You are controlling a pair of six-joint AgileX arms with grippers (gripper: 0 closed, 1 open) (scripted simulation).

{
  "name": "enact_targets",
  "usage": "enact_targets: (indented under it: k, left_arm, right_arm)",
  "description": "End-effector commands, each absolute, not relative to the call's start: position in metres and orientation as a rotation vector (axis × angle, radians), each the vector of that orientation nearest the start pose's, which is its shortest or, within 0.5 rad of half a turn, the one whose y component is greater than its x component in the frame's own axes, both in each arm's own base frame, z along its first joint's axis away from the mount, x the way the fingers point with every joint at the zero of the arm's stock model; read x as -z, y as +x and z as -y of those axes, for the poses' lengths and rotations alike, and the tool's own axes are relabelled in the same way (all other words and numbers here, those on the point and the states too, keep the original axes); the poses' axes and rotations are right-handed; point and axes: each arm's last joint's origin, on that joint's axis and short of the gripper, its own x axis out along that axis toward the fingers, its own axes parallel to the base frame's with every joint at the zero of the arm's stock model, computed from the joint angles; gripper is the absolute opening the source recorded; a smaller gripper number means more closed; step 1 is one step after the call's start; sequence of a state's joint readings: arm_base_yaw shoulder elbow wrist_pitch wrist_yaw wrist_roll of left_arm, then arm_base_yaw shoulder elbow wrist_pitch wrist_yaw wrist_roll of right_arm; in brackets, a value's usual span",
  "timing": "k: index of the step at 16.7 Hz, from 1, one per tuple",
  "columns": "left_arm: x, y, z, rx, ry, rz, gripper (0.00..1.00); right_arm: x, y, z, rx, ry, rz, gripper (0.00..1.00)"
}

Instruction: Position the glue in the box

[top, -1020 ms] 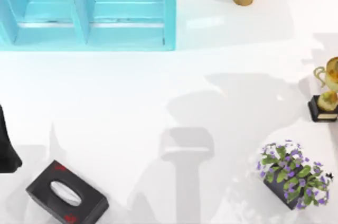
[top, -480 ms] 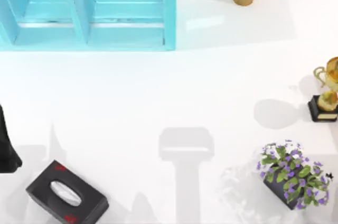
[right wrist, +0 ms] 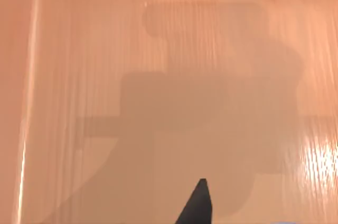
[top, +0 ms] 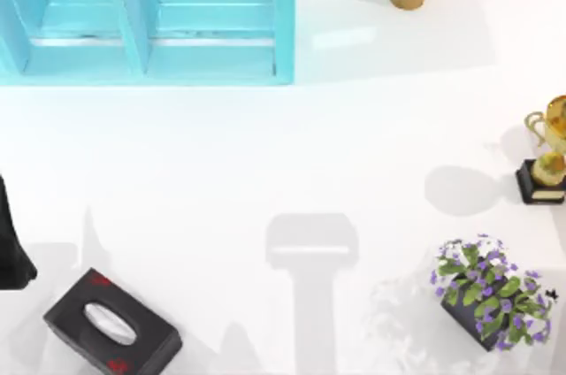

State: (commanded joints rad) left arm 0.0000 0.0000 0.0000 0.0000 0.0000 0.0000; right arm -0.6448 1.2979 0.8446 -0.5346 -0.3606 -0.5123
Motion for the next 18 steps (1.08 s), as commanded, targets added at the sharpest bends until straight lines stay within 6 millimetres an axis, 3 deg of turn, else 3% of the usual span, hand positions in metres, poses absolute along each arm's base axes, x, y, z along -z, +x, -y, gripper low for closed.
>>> enact_targets:
  k: [9, 14, 18]
  left_arm:
    - [-0.16, 0.106, 0.001, 0.0, 0.0, 0.0, 1.0]
    - [-0.16, 0.106, 0.001, 0.0, 0.0, 0.0, 1.0]
    - [-0.16, 0.106, 0.001, 0.0, 0.0, 0.0, 1.0]
  right_arm:
    - [-0.169, 0.238, 0.145, 0.03, -0.005, -0.895, 0.0]
    - [-0.166, 0.24, 0.144, 0.03, -0.005, -0.895, 0.0]
    - [-0.166, 0.24, 0.144, 0.03, -0.005, -0.895, 0.3]
